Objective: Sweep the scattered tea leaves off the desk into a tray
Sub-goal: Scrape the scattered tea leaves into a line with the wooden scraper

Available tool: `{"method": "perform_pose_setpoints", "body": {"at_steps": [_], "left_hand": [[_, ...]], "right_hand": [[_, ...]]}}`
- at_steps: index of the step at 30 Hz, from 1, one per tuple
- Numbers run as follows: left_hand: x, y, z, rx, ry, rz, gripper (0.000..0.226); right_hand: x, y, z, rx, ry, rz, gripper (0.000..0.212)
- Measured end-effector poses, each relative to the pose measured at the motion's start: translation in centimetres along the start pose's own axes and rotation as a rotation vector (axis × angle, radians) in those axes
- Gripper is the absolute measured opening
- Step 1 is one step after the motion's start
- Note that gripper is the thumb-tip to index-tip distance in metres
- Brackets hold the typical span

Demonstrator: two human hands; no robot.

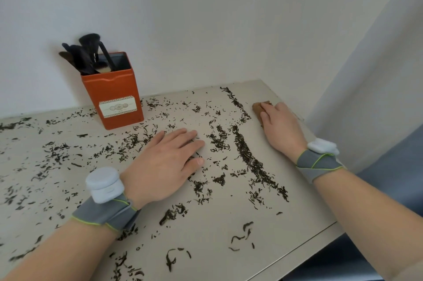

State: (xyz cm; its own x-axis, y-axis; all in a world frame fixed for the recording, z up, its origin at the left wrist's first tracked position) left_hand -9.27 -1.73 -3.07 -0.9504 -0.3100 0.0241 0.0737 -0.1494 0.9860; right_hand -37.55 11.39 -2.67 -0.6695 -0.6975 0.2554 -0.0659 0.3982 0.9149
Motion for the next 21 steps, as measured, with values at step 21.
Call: {"method": "perform_pose_setpoints", "body": {"at_steps": [21], "left_hand": [[-0.2, 0.3, 0.1, 0.009, 0.001, -0.008, 0.059]], "right_hand": [[0.2, 1.0, -2.6, 0.147, 0.161, 0.016, 0.041]]}}
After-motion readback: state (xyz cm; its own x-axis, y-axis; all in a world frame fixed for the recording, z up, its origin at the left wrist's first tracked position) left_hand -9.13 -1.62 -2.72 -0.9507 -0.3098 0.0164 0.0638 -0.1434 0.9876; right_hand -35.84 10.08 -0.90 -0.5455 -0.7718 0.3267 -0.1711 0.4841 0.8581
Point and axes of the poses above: each hand's wrist, its own x-axis towards the middle knuckle, its own y-axis out of the back of the hand, z = x × y, the point moved 6 cm from there along x, towards the middle knuckle, and after that the axes turned 3 degrees about x, right-handed, at the moved point
